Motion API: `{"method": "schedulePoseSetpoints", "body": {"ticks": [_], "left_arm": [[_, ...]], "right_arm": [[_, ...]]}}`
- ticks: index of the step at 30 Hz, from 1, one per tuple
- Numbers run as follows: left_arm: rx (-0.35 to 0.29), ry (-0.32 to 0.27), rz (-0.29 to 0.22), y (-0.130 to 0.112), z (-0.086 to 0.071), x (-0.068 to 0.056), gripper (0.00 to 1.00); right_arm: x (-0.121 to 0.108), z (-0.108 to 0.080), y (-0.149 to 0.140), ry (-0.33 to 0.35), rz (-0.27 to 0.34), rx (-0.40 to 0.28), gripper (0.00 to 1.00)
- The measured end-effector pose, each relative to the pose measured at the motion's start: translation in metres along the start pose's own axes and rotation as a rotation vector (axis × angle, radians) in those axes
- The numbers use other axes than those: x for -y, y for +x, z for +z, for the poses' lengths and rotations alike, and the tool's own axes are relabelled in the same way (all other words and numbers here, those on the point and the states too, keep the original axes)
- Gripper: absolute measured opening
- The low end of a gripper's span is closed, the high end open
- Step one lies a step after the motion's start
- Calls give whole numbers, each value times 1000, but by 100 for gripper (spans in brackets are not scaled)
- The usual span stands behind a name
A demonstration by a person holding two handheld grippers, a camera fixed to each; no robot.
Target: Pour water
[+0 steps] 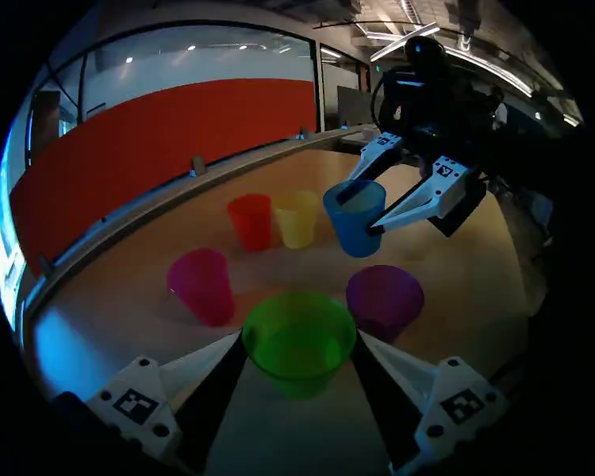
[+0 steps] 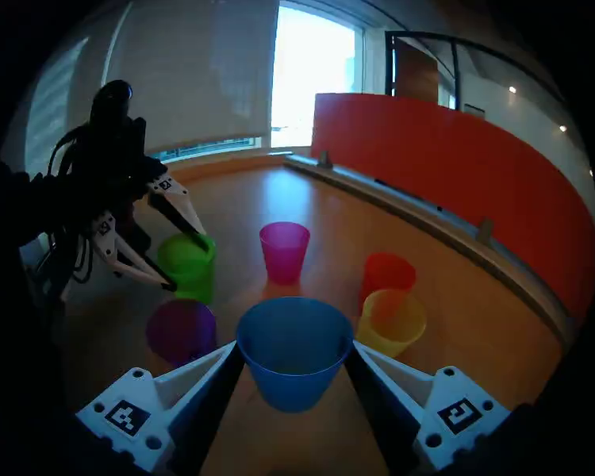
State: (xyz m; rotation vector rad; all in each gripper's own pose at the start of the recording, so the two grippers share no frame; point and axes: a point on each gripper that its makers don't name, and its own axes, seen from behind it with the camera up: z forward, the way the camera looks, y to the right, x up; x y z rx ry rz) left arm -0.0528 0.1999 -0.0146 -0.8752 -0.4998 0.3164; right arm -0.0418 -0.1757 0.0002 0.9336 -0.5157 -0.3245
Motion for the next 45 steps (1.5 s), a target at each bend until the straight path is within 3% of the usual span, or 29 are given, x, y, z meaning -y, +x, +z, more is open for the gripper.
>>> {"method": "schedulePoseSetpoints", "body": {"ticks": [20,29,45], "left_arm": [[111,-29,53,-16,5,0,87],[121,-34,56,-16,8,1,87],[121,-41,41,-20,10,1,88]], "right_arm": [[5,10,-18,32,9,99,90],[6,15,-24,38,17,147,90],[11,22,-30,51,25,168,90]]}}
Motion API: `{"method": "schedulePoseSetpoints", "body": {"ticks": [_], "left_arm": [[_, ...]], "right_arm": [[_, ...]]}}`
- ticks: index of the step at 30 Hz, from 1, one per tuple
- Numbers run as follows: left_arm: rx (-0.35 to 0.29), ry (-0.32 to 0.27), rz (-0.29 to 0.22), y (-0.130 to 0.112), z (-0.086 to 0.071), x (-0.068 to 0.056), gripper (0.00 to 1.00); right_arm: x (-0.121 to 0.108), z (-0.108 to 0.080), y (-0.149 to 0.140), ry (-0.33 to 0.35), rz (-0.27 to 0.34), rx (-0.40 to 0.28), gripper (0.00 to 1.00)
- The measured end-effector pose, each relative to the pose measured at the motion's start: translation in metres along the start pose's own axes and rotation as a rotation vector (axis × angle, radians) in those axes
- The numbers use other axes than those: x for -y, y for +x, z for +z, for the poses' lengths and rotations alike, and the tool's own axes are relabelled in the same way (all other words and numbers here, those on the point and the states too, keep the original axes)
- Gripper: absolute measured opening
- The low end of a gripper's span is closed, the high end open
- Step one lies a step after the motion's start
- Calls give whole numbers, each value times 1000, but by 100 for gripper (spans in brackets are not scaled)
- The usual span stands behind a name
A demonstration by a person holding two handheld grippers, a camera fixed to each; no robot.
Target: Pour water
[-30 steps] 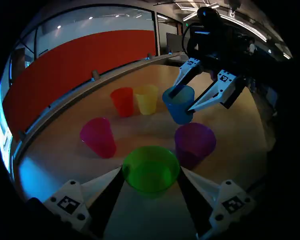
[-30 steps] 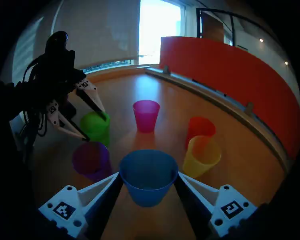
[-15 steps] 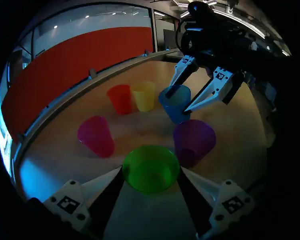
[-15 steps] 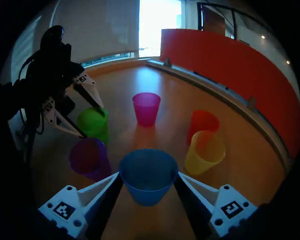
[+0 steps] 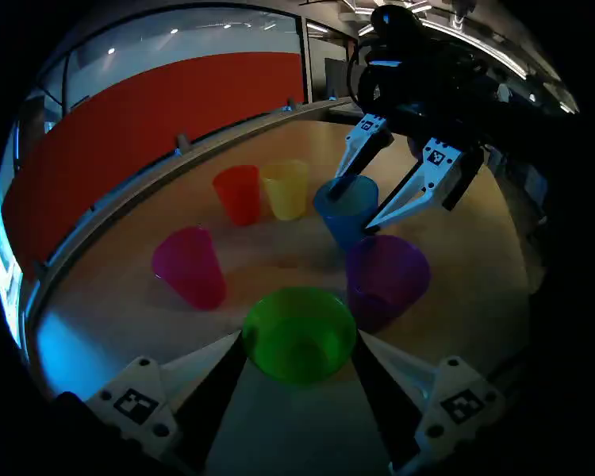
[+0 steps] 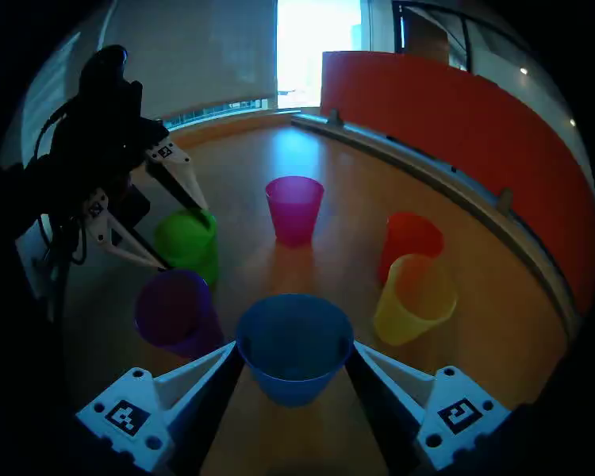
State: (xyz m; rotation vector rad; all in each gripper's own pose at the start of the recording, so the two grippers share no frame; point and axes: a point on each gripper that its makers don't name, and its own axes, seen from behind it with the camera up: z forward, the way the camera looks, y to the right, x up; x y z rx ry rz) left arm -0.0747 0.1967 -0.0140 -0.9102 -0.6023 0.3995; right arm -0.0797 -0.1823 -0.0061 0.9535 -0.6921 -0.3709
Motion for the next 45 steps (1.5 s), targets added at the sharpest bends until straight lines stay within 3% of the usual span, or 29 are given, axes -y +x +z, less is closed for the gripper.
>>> {"method": "schedulePoseSetpoints", "body": {"ticks": [29,45], "left_arm": [[-3,-4,-44,-8,-3,2,88],[39,-35,-84,-12,1,-5,91]], "right_arm": [[-1,-9,-25,-18,18,42,91],[1,-8,-34,-20,19,58,97]]}}
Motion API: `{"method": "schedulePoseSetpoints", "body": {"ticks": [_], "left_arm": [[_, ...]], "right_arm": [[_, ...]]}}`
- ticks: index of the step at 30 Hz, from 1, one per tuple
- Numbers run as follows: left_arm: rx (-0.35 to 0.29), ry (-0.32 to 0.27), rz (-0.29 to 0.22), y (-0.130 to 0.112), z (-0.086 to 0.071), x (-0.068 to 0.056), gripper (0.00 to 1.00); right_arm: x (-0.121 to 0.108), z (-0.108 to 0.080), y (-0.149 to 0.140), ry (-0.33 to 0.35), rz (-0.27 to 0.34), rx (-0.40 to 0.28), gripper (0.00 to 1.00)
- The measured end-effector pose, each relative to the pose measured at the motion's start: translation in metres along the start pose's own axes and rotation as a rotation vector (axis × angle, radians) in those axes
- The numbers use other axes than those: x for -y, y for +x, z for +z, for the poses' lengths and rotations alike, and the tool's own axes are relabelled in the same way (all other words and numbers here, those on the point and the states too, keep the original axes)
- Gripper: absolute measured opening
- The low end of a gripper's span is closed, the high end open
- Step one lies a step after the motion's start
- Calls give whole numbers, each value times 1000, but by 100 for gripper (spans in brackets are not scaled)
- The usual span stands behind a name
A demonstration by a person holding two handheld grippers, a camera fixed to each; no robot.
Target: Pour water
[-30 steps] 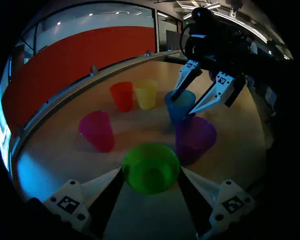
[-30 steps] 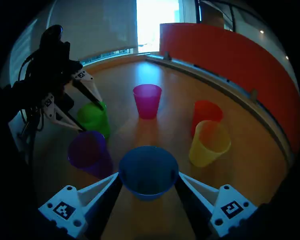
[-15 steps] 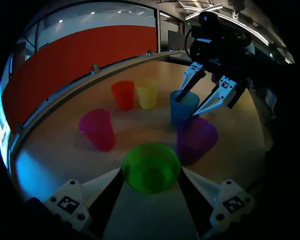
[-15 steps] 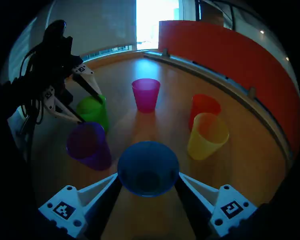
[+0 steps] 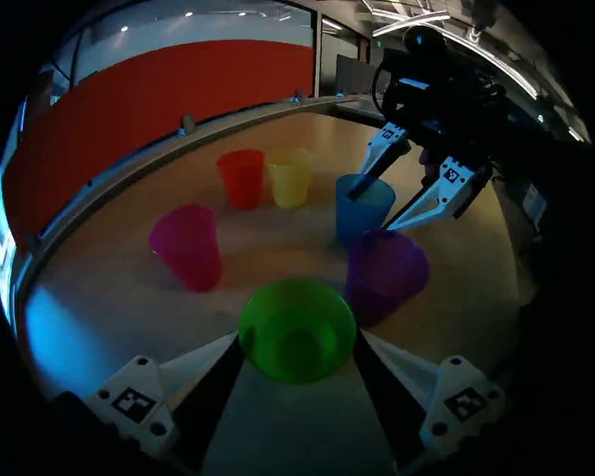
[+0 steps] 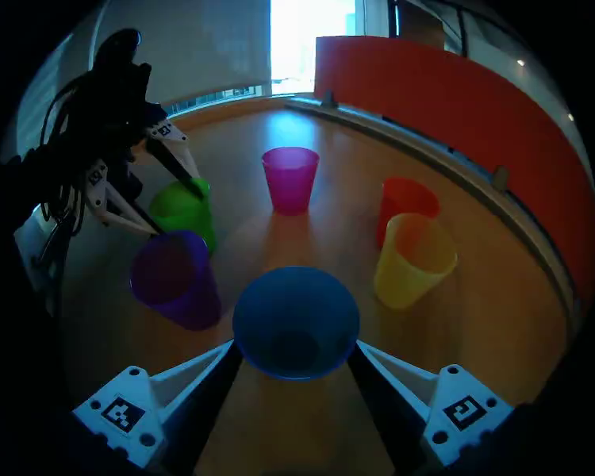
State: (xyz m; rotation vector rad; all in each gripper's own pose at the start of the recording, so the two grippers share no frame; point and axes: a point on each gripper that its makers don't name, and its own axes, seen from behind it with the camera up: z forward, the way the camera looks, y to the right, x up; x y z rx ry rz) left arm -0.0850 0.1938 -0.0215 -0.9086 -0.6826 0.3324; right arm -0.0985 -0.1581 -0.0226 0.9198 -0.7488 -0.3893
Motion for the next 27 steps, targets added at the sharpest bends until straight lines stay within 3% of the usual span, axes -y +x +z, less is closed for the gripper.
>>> {"method": "schedulePoseSetpoints", "body": {"ticks": [14,27], "left_arm": [[46,5,22,-14,6,-1,91],[97,23,53,-30,-2,-2,91]], "right_arm": [[1,-5,-5,-3,4,-2,97],[7,-15,-14,-16,12,0,97]]}}
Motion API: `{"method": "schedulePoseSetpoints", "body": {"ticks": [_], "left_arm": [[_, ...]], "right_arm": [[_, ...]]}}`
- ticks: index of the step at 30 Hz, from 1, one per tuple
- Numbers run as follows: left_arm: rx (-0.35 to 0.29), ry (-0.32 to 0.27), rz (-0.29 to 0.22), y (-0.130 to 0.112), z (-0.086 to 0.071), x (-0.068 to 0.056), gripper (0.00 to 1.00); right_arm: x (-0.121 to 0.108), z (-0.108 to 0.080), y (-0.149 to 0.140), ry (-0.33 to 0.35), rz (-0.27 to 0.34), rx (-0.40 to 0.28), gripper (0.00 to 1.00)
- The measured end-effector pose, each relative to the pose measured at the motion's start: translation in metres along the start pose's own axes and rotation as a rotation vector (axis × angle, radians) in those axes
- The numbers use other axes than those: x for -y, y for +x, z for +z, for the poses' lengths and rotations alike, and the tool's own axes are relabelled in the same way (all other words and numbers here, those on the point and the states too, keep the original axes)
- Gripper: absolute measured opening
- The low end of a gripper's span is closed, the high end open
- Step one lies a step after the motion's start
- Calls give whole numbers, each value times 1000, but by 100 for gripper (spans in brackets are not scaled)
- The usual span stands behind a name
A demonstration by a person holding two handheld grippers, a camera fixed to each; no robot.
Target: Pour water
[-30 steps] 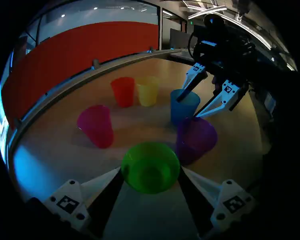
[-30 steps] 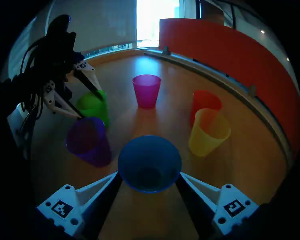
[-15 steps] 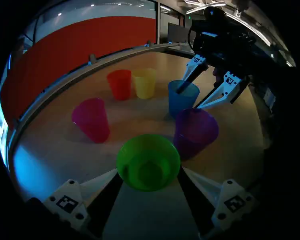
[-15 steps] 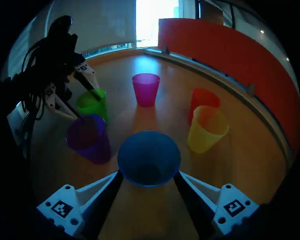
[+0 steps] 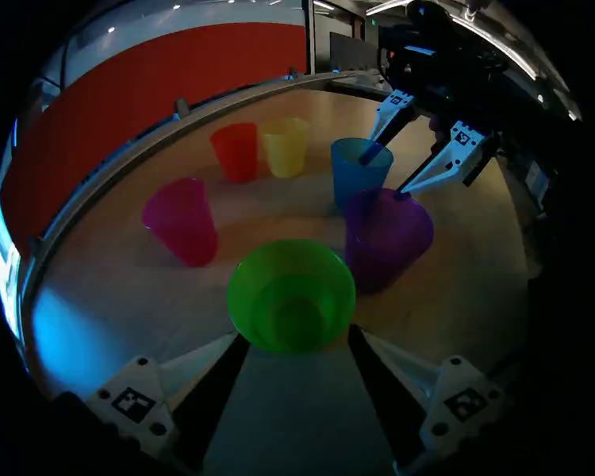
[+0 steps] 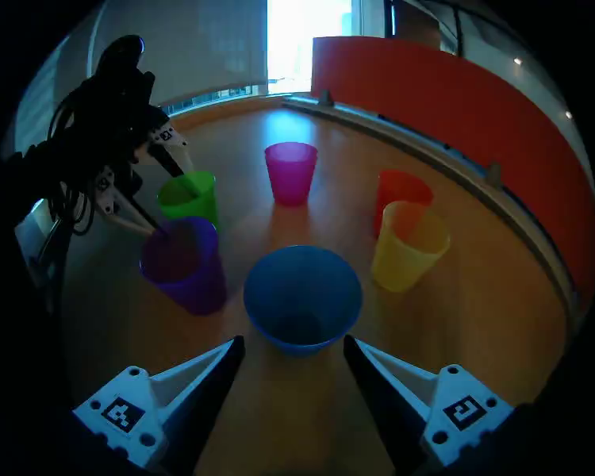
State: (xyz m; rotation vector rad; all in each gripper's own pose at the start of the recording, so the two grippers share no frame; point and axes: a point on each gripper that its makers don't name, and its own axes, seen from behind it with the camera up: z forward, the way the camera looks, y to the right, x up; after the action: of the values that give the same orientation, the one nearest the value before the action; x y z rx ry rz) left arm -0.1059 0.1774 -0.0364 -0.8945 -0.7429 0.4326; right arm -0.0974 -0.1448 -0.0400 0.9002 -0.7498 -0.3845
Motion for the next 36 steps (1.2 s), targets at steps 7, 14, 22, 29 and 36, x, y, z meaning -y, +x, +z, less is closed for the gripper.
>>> {"method": "schedulePoseSetpoints", "body": {"ticks": [7,14,22,29,36], "left_arm": [[14,25,9,-10,-10,0,91],[16,67,3,-20,-22,2,92],[-13,136,-14,-22,-43,9,92],[-32,192,-23,-25,-62,14,91],[-49,224,-42,-28,-76,16,92]], "right_arm": [[3,-9,-9,-13,8,0,97],[7,-21,-14,-31,17,-10,97],[13,-41,-17,-60,19,-27,97],[15,-61,-25,-92,24,-34,97],[12,-79,-31,-130,35,-51,97]]}}
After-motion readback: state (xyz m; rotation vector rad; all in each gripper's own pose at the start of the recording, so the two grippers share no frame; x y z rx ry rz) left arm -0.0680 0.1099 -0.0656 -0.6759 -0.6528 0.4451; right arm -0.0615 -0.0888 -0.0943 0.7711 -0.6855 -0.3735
